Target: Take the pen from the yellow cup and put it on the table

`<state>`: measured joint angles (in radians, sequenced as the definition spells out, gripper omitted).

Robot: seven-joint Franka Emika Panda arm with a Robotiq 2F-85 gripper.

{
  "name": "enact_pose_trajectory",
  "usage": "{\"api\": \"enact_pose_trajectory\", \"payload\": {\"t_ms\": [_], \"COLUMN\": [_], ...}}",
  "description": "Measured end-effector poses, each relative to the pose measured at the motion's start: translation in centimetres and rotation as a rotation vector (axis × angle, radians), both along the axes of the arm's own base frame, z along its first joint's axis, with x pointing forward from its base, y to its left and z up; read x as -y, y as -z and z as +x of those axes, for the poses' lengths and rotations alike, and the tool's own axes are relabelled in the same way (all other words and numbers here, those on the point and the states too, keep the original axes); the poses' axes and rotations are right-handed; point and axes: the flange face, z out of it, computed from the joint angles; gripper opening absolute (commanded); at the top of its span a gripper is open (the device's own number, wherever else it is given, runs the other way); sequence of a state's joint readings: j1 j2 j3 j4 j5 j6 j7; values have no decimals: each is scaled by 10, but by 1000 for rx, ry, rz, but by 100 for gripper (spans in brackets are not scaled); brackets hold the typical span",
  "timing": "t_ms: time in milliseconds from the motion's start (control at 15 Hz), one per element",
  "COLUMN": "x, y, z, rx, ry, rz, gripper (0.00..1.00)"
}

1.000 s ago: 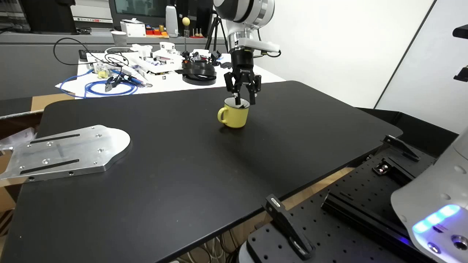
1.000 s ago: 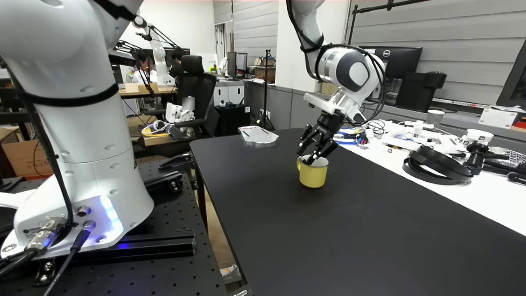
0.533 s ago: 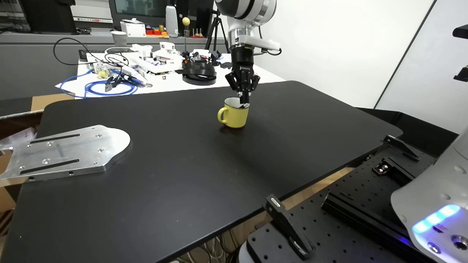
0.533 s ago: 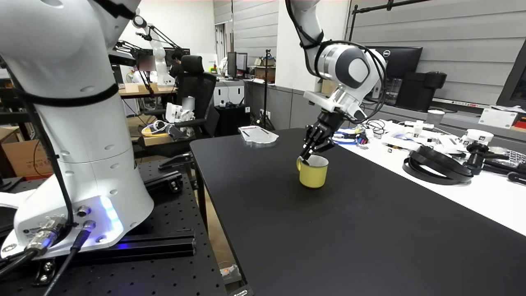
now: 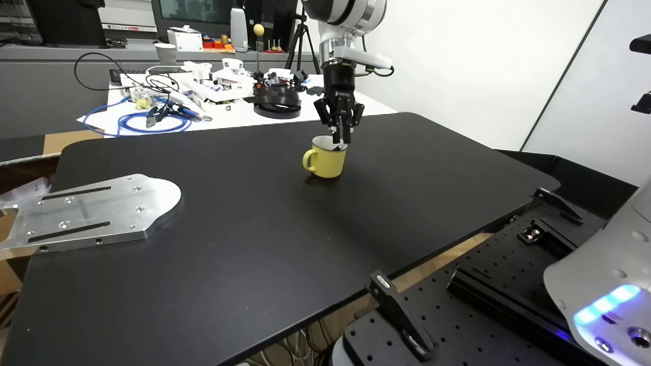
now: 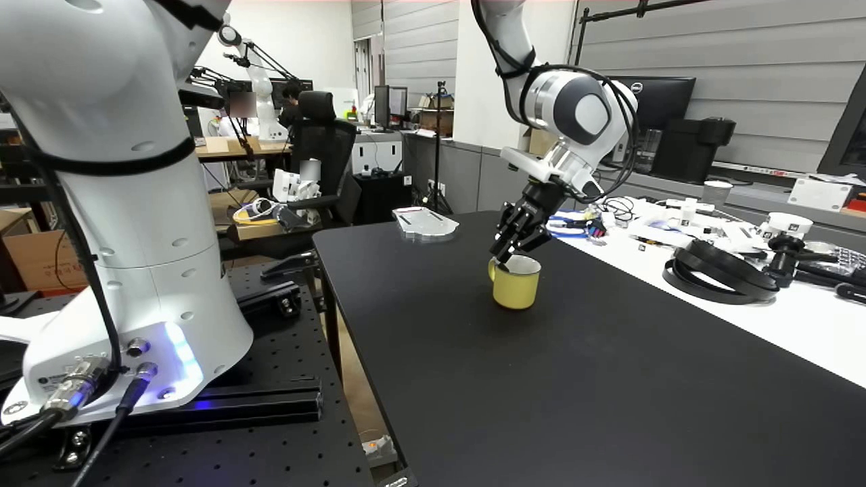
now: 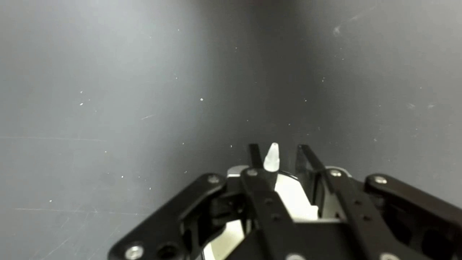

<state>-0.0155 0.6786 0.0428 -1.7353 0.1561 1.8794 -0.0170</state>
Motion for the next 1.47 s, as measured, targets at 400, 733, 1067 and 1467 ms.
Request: {"api": "enact_pose_trajectory", "payload": {"t_ms": [400, 733, 1067, 1467], "x": [-1, -1, -1, -6], "y": [5, 7, 7, -8], "z": [-6, -7, -7, -5], "rx": [-17, -8, 0, 11], "ry": [-2, -4, -3, -8], "rz": [0, 0, -1, 11], "gripper": [49, 18, 0, 3]}}
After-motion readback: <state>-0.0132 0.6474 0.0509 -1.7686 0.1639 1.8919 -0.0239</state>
